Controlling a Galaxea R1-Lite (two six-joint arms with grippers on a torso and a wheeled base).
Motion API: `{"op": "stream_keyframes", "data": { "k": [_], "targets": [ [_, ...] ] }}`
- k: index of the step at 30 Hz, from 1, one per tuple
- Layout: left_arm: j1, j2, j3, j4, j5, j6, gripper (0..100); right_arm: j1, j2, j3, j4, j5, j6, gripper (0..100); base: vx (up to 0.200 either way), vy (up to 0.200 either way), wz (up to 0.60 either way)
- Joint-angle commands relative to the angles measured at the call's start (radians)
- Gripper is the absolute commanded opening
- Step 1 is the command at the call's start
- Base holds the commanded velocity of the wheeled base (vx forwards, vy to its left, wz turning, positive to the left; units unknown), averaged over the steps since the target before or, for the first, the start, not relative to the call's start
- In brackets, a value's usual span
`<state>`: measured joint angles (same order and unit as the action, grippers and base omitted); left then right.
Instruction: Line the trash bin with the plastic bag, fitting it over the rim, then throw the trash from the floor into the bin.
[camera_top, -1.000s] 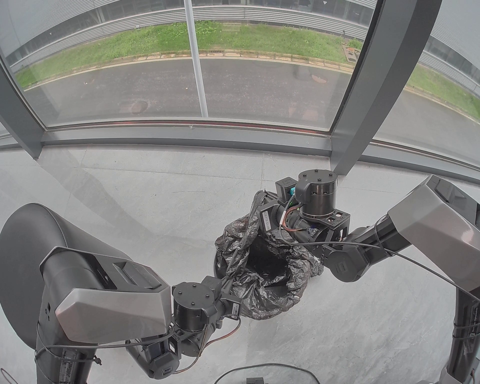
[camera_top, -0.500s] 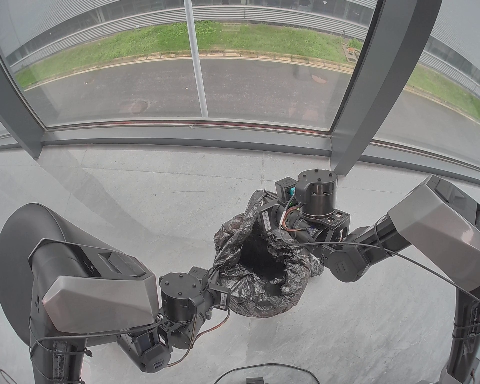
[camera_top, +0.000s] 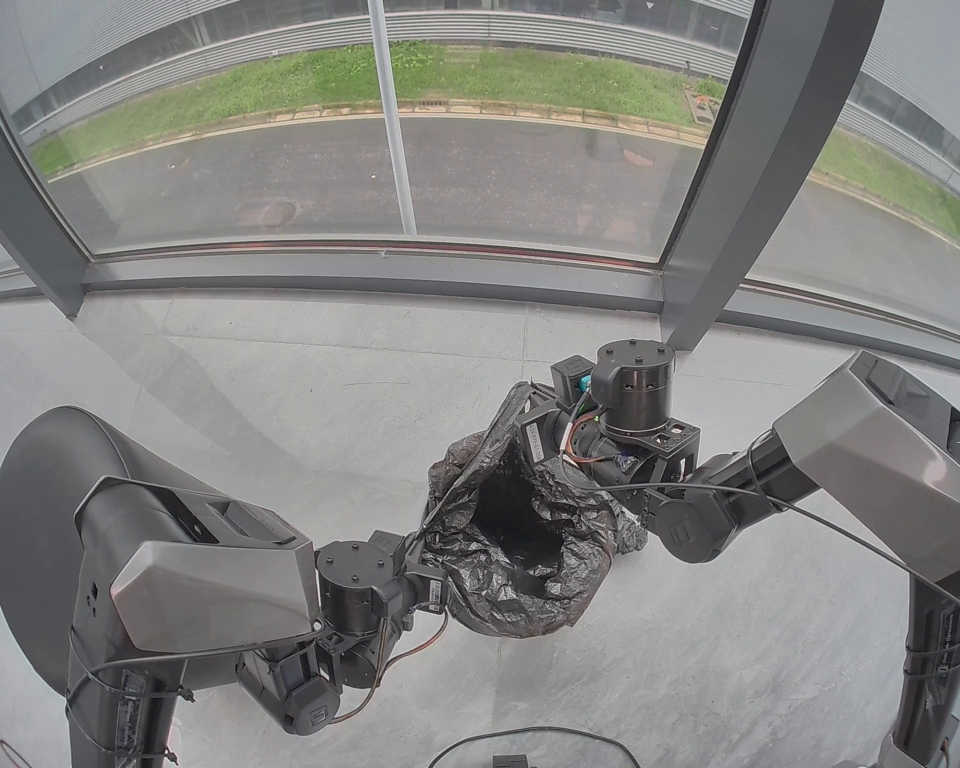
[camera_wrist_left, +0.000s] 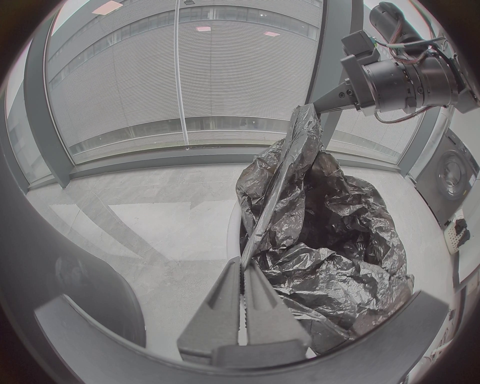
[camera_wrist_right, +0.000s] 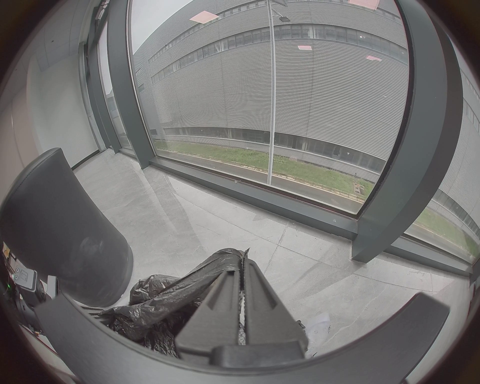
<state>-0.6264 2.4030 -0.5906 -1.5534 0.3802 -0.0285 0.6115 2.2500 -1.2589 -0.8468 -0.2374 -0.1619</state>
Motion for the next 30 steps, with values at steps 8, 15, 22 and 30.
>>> {"op": "stream_keyframes", "data": {
  "k": [8, 15, 22, 30],
  "targets": [
    [0.031, 0.001, -0.017, 0.001, 0.0, -0.025, 0, -0.004, 0.0, -0.027, 0.0, -0.029, -0.059, 0, 0.0, 0.0, 0.0],
    [0.025, -0.041, -0.012, 0.001, 0.002, -0.037, 0, 0.004, -0.007, 0.018, 0.0, -0.028, -0.061, 0, 0.0, 0.0, 0.0],
    [0.024, -0.085, -0.008, 0.001, 0.003, -0.042, 0, 0.004, -0.003, 0.033, 0.0, -0.028, -0.059, 0, 0.0, 0.0, 0.0],
    [0.037, -0.054, -0.02, 0.003, -0.001, -0.041, 0, -0.007, 0.017, 0.03, 0.0, -0.023, -0.061, 0, 0.0, 0.0, 0.0]
  ]
}}
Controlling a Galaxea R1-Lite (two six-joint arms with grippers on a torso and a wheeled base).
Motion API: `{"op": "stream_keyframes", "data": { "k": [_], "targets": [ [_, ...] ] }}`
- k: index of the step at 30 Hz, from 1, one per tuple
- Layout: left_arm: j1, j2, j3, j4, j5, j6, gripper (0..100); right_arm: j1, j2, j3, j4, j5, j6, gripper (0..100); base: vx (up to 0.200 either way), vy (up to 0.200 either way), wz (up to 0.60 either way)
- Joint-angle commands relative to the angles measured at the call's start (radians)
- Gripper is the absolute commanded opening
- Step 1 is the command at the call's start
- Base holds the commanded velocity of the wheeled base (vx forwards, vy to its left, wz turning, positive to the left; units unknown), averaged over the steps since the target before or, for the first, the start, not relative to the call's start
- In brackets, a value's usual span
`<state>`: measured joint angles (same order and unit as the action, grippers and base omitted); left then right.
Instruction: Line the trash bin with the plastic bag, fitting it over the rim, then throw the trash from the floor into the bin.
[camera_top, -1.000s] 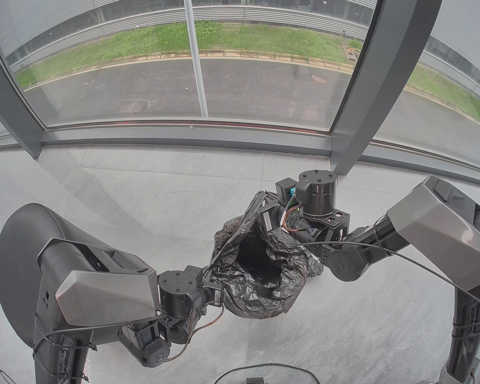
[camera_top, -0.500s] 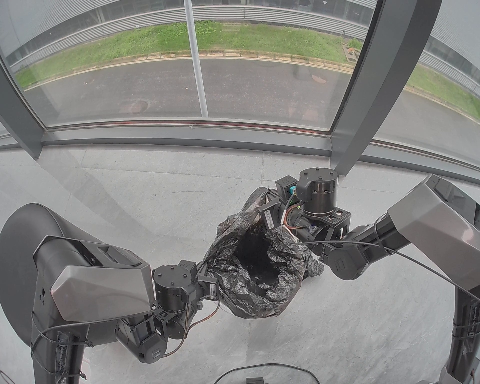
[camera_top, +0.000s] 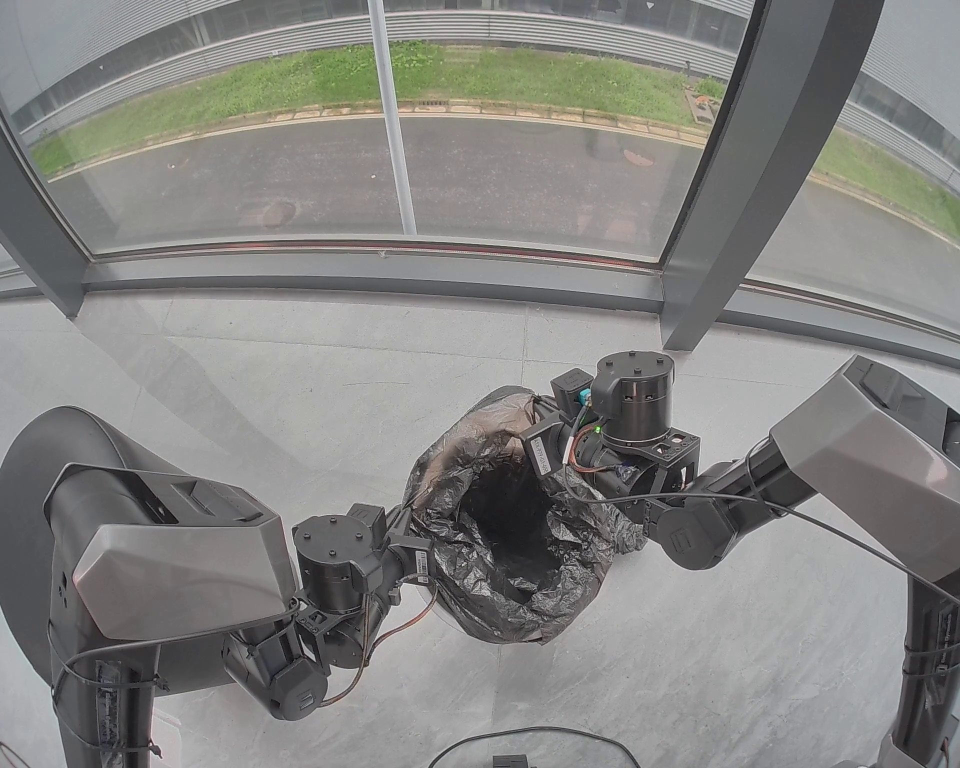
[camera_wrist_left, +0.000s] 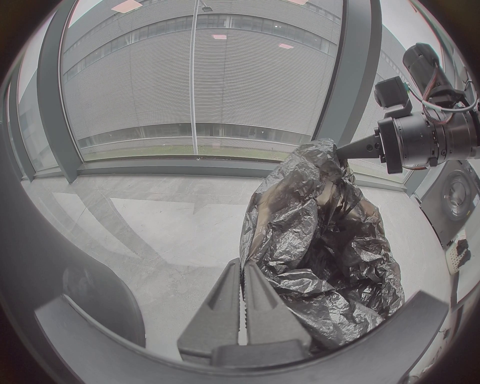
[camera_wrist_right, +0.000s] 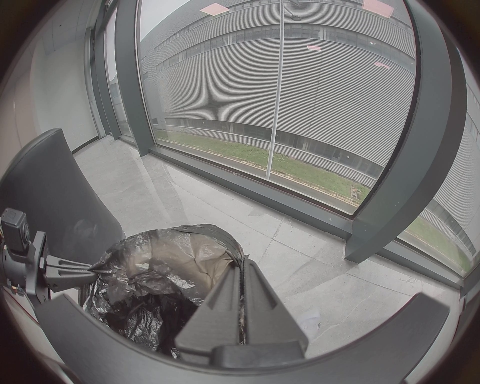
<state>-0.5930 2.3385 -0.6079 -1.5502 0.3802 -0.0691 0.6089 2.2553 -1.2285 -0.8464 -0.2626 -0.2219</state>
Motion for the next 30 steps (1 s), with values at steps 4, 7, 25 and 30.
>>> {"op": "stream_keyframes", "data": {
  "k": [4, 7, 25, 30],
  "targets": [
    [0.004, 0.013, -0.004, -0.001, -0.001, -0.001, 0, -0.02, 0.032, -0.003, 0.0, 0.005, -0.001, 0, 0.0, 0.0, 0.0],
    [0.01, 0.016, -0.003, -0.001, -0.003, -0.003, 0, -0.032, 0.053, -0.02, 0.0, 0.008, 0.001, 0, 0.0, 0.0, 0.0],
    [0.016, 0.019, -0.004, -0.001, -0.004, -0.012, 0, -0.063, 0.196, -0.111, -0.095, 0.019, 0.006, 0, 0.0, 0.0, 0.0],
    [0.015, 0.019, -0.003, -0.001, -0.003, -0.012, 0, -0.063, 0.201, -0.115, -0.094, 0.019, 0.006, 0, 0.0, 0.0, 0.0]
  ]
}}
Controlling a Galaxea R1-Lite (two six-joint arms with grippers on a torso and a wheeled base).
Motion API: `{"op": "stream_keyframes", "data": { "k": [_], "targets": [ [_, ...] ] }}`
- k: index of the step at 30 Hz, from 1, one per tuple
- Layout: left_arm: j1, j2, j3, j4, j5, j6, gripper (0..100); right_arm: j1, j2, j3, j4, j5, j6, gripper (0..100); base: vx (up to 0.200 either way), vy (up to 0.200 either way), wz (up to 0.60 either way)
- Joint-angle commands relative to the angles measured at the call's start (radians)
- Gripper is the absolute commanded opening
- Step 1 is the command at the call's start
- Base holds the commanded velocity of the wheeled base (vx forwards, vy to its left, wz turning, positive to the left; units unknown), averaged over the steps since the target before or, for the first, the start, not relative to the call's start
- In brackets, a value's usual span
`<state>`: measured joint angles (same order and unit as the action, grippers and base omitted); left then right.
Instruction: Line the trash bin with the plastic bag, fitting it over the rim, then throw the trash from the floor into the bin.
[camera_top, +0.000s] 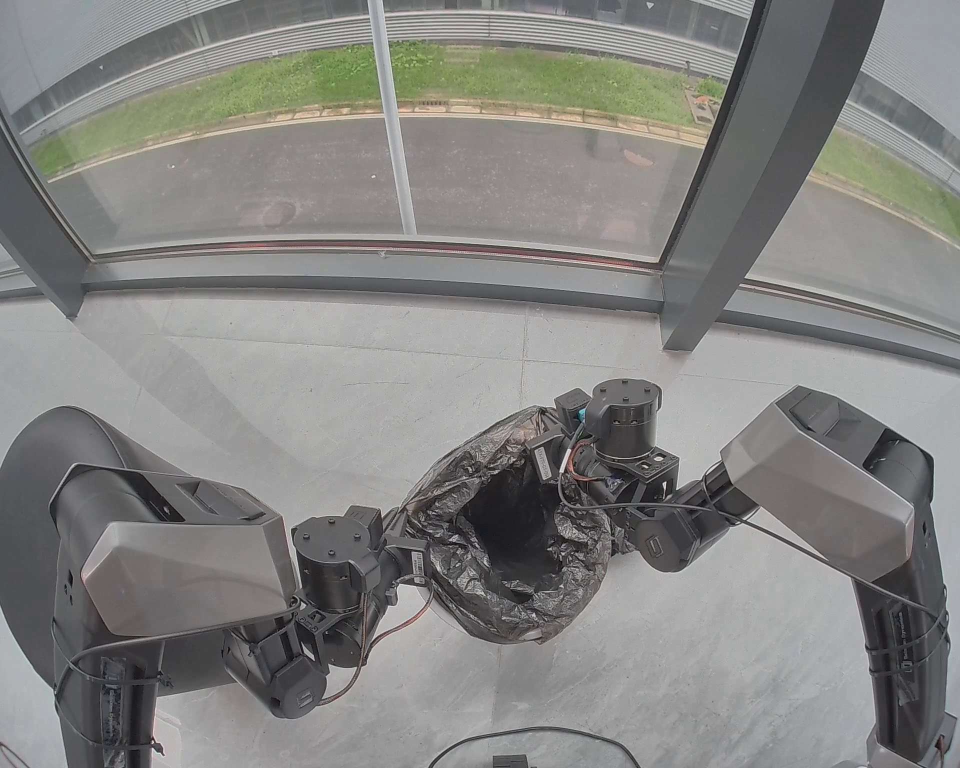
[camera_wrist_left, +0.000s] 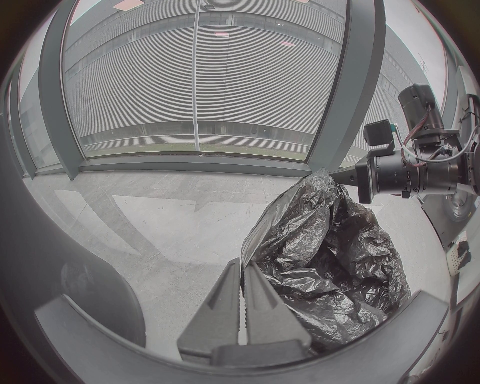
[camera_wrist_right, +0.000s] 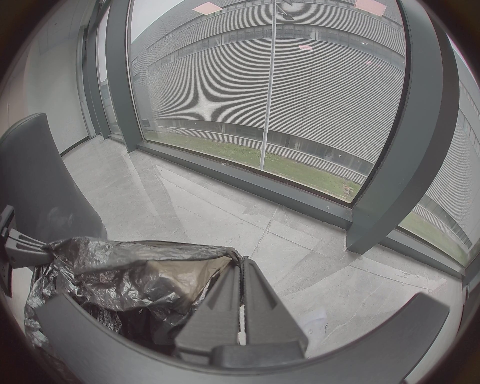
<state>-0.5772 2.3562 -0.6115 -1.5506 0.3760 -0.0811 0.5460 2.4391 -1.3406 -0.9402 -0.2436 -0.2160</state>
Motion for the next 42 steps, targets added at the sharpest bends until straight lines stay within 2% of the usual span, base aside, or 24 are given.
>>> {"op": "stream_keyframes", "data": {
  "k": [1, 29, 30, 42],
  "targets": [
    [-0.001, 0.002, 0.001, 0.0, 0.001, 0.0, 0, 0.002, 0.021, -0.011, -0.002, -0.002, 0.001, 0, 0.0, 0.0, 0.0],
    [-0.001, 0.002, 0.002, -0.002, 0.0, -0.006, 0, -0.017, 0.049, -0.041, -0.019, -0.009, 0.003, 0, 0.0, 0.0, 0.0],
    [-0.001, 0.002, 0.002, 0.0, 0.0, -0.006, 0, -0.017, 0.049, -0.041, -0.02, -0.009, 0.003, 100, 0.0, 0.0, 0.0],
    [-0.001, -0.003, 0.001, -0.002, 0.001, -0.013, 0, -0.003, 0.017, 0.003, -0.075, -0.009, 0.003, 100, 0.0, 0.0, 0.0]
  ]
}}
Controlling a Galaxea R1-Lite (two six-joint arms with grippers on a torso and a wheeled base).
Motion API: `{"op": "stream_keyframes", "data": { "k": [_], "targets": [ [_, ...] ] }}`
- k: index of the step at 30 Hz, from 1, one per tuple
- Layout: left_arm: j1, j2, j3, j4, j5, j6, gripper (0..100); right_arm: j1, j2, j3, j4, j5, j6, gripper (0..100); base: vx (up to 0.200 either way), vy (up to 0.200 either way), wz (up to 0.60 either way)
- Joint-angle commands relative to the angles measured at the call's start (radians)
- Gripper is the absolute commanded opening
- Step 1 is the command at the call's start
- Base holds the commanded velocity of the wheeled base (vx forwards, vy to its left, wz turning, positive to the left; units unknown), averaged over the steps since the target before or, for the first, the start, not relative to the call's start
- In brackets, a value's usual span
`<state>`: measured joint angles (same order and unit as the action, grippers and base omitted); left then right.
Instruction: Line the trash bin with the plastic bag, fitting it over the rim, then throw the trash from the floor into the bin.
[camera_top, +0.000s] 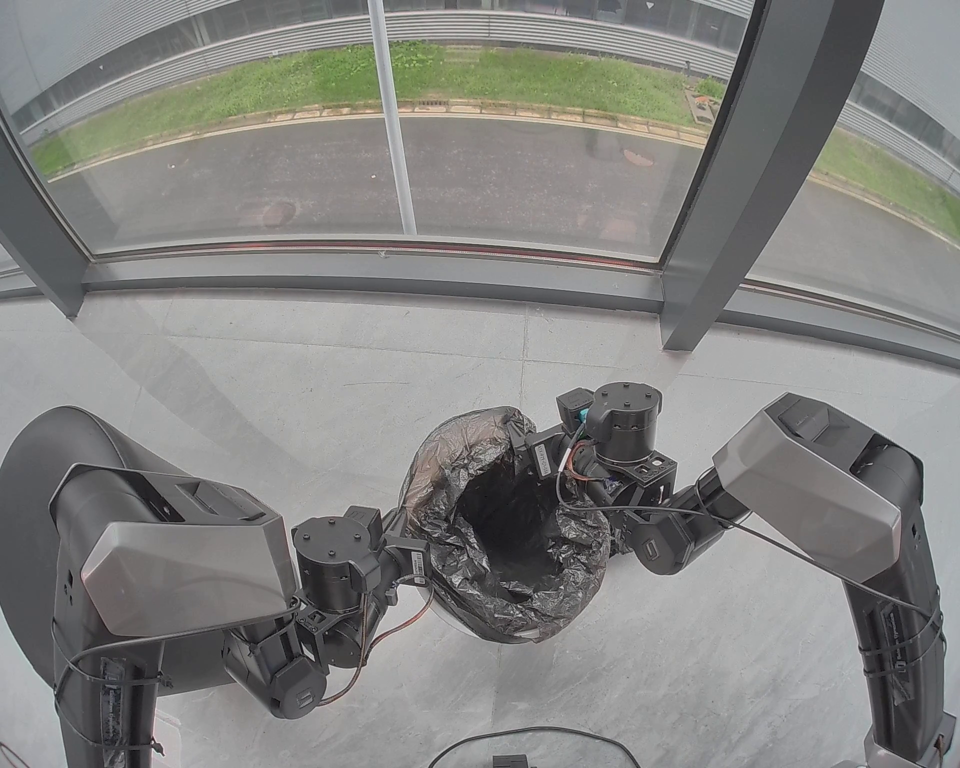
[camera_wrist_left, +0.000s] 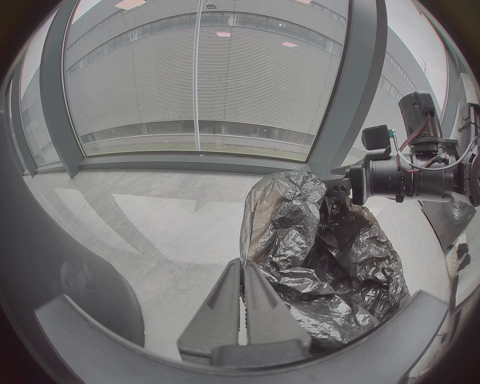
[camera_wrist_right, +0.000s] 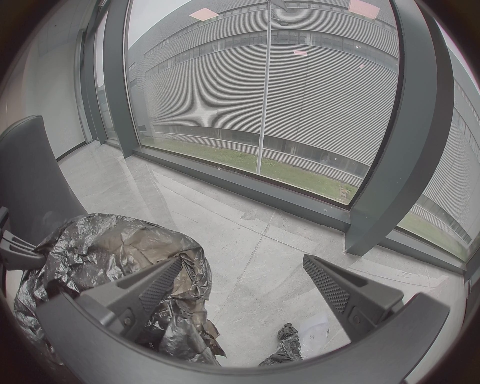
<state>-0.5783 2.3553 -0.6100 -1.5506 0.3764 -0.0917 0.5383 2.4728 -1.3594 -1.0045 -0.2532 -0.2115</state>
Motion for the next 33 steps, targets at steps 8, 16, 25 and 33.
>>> {"op": "stream_keyframes", "data": {
  "k": [8, 16, 25, 33],
  "targets": [
    [0.0, -0.004, -0.001, -0.002, 0.001, -0.003, 0, 0.014, -0.066, 0.077, -0.031, 0.0, -0.002, 100, 0.0, 0.0, 0.0],
    [0.018, -0.001, -0.03, 0.0, 0.007, -0.037, 0, 0.014, -0.129, 0.19, -0.094, 0.008, -0.002, 100, 0.0, 0.0, 0.0],
    [0.015, 0.004, -0.042, 0.0, 0.038, -0.026, 0, 0.005, -0.153, 0.227, -0.12, 0.008, 0.001, 100, 0.0, 0.0, 0.0],
    [0.014, 0.007, -0.037, 0.0, 0.039, -0.031, 100, 0.005, -0.158, 0.235, -0.126, 0.008, 0.032, 100, 0.0, 0.0, 0.0]
  ]
}}
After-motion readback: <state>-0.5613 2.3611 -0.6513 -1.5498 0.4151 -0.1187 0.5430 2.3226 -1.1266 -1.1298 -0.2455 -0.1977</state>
